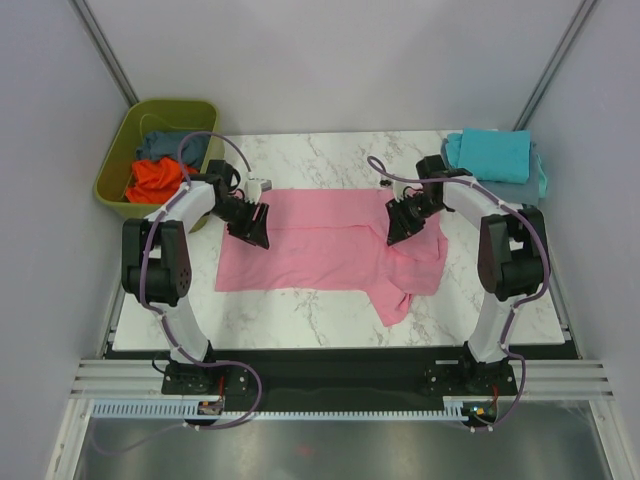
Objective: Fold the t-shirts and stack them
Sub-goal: Fold the tshirt
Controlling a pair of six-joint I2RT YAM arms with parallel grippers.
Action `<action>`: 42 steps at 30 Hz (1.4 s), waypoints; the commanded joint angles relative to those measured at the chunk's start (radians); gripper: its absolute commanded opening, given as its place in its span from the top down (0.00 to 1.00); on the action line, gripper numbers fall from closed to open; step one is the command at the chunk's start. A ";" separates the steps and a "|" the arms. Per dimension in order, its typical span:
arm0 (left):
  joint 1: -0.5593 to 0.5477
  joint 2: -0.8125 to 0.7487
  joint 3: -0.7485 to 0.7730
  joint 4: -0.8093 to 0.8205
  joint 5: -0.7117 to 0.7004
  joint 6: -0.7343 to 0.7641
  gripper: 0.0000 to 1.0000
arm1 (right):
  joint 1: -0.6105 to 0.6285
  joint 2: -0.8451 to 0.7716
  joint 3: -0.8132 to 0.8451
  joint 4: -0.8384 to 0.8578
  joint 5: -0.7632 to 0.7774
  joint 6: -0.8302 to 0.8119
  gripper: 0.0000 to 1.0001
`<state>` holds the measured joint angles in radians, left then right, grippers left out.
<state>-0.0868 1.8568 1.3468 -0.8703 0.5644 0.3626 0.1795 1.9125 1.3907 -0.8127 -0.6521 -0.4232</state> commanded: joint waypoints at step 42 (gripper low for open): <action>0.022 0.673 0.868 0.077 -0.301 -0.091 0.40 | -0.173 0.546 0.600 0.257 0.315 0.233 0.46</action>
<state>-0.0689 2.4683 2.1696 -0.8043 0.3130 0.2974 0.0101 2.3909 1.9659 -0.5686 -0.4358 -0.1658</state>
